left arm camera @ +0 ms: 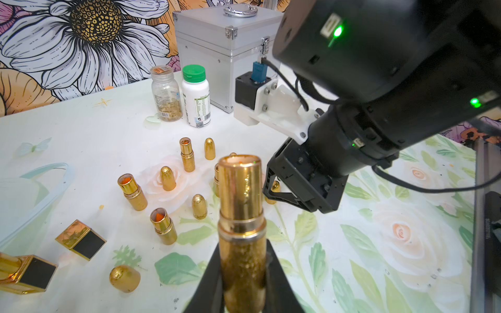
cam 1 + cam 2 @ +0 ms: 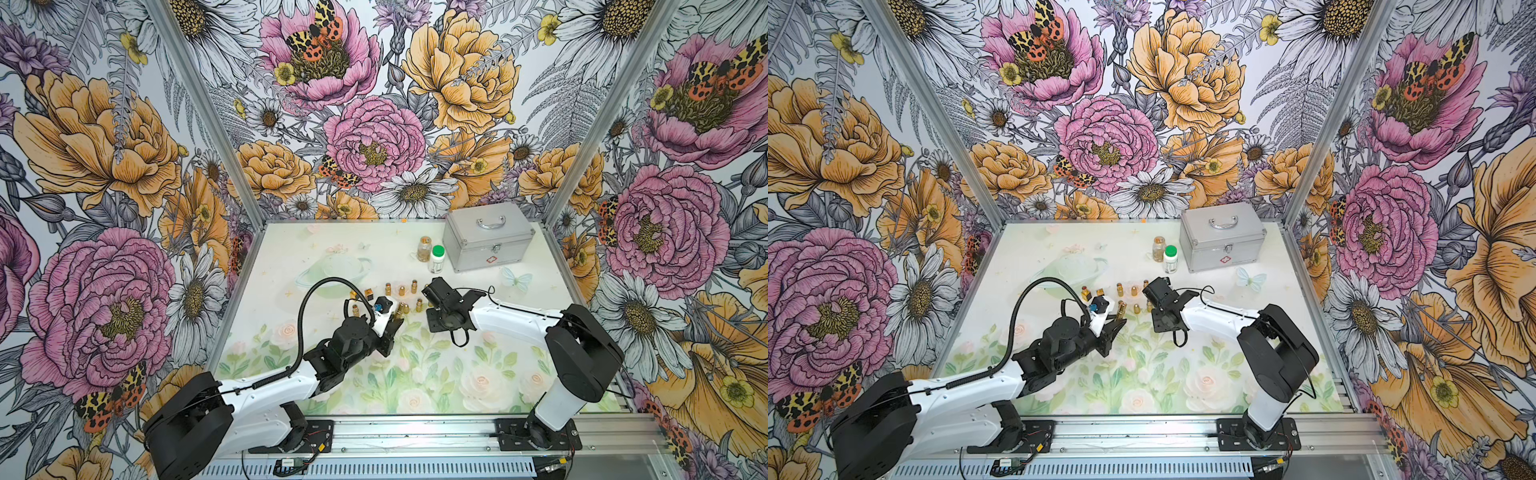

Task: Open the lipstick cap
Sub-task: Place the cover at the center of the board, then place the lipstick at the center of the board.

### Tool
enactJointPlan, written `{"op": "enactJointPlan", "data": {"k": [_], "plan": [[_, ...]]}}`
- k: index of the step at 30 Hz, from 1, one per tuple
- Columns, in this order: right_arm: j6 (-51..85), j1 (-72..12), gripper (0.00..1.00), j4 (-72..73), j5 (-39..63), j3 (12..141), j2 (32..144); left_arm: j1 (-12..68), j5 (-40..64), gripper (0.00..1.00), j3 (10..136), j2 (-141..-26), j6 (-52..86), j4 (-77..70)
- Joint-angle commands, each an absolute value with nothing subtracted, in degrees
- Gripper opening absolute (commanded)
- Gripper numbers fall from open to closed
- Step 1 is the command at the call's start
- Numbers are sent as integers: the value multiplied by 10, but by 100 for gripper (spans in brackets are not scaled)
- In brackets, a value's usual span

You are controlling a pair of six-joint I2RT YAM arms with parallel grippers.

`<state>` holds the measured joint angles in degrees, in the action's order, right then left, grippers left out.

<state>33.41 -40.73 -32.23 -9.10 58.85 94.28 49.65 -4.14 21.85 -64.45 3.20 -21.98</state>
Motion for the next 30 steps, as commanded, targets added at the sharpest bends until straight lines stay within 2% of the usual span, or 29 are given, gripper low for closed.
{"op": "enactJointPlan", "data": {"k": [1,4,9,14,25,30], "plan": [[328,-399,47,-364,-73,626,877,500,-48,0,226,-633,28,-215],[310,-396,49,-385,-24,645,832,500,-46,0,236,-635,19,-208],[275,-394,51,-404,135,686,797,499,-42,0,258,-642,4,-196],[281,-396,54,-403,195,703,784,500,-36,0,275,-650,-2,-193],[322,-407,54,-350,246,727,820,504,-27,0,300,-667,-14,-193],[329,-408,52,-339,252,728,840,505,-27,0,304,-670,-17,-193]]}}
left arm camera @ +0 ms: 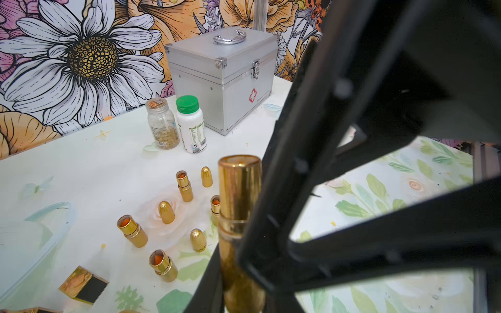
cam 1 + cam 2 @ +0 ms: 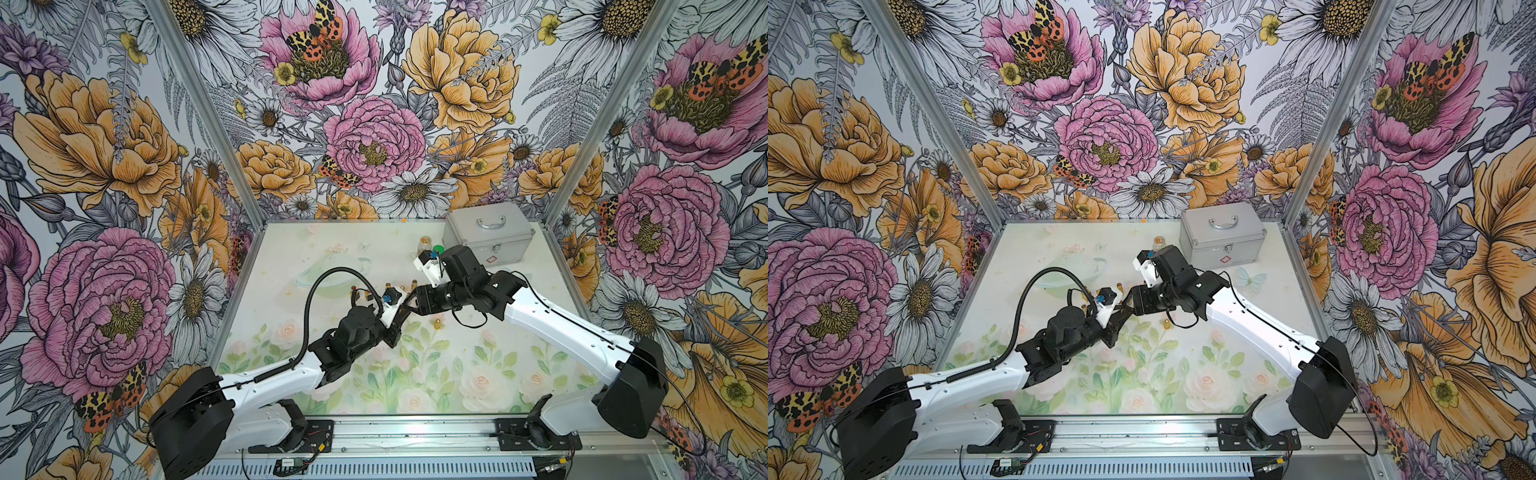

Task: Open the lipstick cap
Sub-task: Place the lipstick at the center of the board.

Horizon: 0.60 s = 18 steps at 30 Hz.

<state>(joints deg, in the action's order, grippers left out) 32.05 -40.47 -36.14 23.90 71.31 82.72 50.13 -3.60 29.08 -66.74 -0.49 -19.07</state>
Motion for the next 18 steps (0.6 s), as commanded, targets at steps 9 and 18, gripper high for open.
{"op": "enactJointPlan", "data": {"k": [9,18], "plan": [[335,-410,39,-319,264,719,860,509,-31,0,303,-666,-18,-193],[331,-410,25,-319,255,715,861,508,-37,0,305,-670,-21,-194]]}}
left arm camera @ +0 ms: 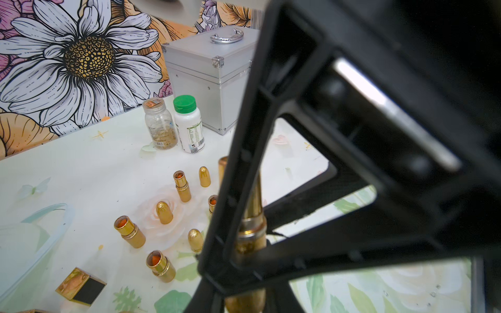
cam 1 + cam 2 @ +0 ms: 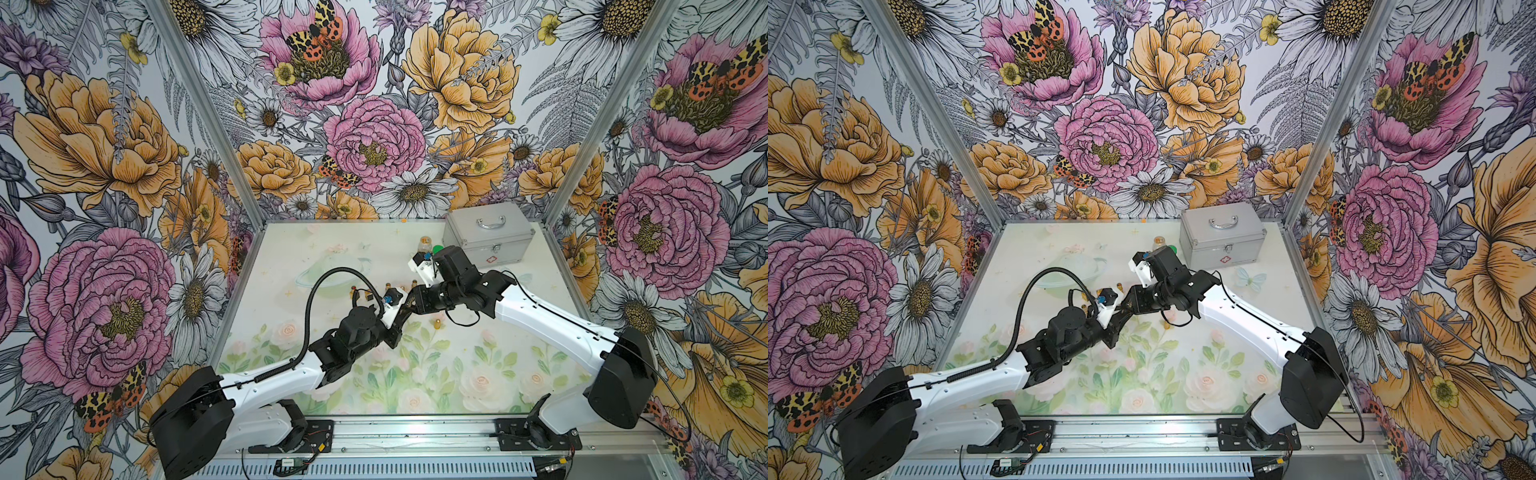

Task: Open the lipstick cap
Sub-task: Place the lipstick at the center of the board.

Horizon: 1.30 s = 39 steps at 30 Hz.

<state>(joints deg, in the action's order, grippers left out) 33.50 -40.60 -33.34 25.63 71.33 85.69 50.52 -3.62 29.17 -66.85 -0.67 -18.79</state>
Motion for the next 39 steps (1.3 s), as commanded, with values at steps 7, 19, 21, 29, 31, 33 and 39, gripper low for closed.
{"op": "enactJointPlan", "data": {"k": [7,19,21,29,31,33,39], "plan": [[327,-410,21,-320,233,713,853,508,-40,0,305,-673,-21,-194],[316,-407,20,-348,120,719,843,507,-52,64,283,-655,-10,-194],[313,-408,20,-352,88,715,844,506,-55,73,272,-646,-3,-193],[297,-423,20,-336,-36,677,866,498,-90,99,241,-593,42,-136],[295,-431,20,-322,-59,663,875,495,-101,99,242,-583,56,-114],[299,-437,20,-294,-74,638,878,493,-110,99,244,-572,69,-91],[320,-450,20,-211,-94,576,909,484,-116,99,232,-547,99,-66]]}}
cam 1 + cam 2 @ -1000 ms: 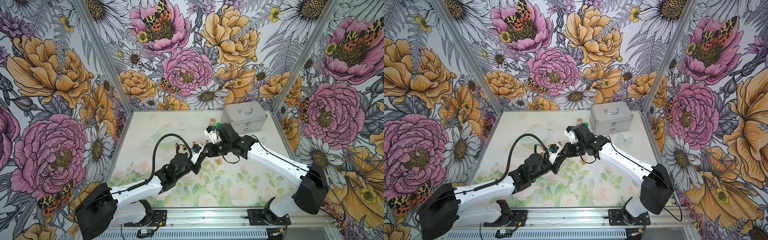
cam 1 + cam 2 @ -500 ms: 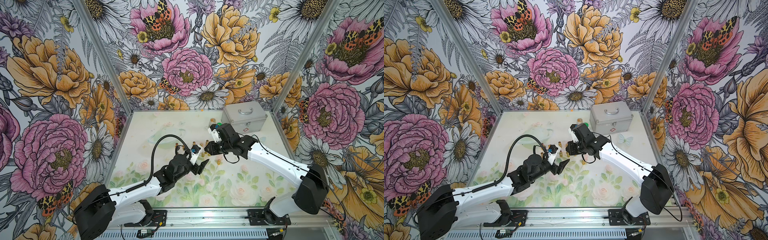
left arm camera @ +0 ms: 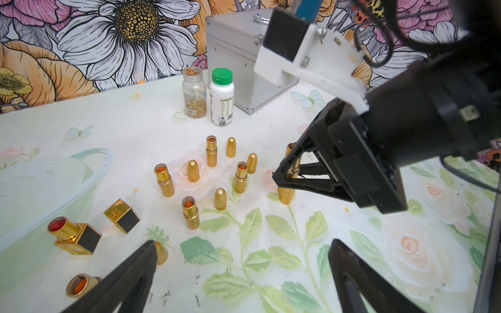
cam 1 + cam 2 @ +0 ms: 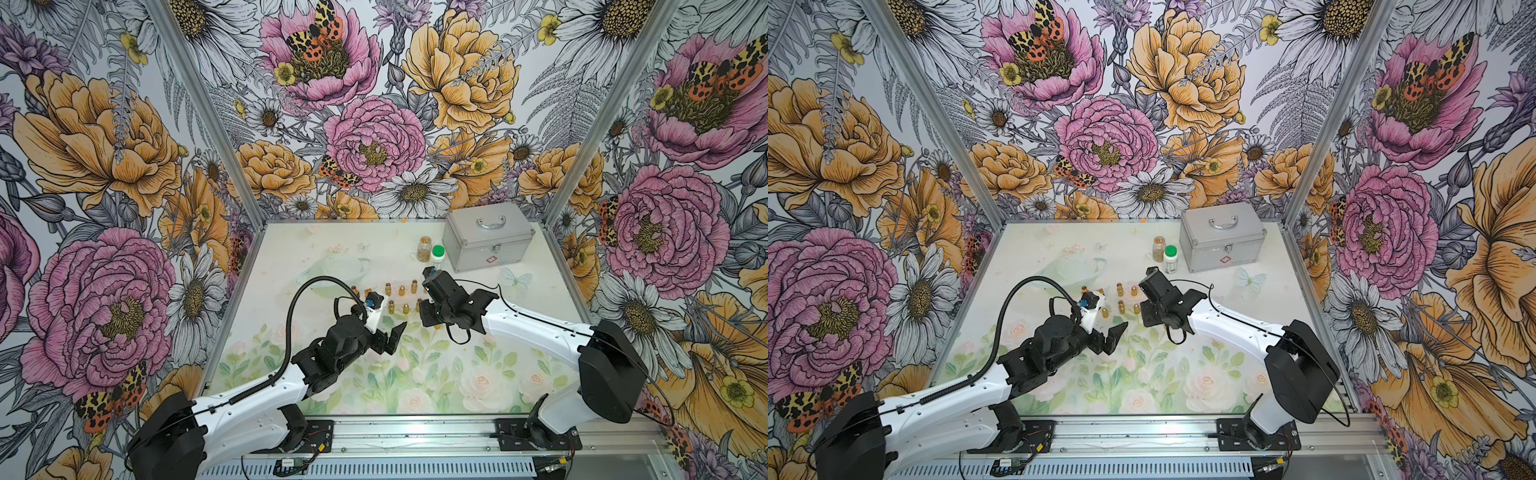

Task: Open the lipstick cap
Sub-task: Place the lipstick at the center of the board.

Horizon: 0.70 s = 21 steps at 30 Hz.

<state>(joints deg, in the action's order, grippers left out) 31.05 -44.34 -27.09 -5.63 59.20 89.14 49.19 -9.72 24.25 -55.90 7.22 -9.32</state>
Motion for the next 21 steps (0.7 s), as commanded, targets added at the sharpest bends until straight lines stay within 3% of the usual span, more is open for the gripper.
{"op": "enactJointPlan", "data": {"k": [1,21], "plan": [[323,-451,20,-202,-100,572,917,482,-116,99,231,-544,105,-62],[308,-474,20,-101,-145,527,999,474,-133,99,222,-534,120,-64]]}}
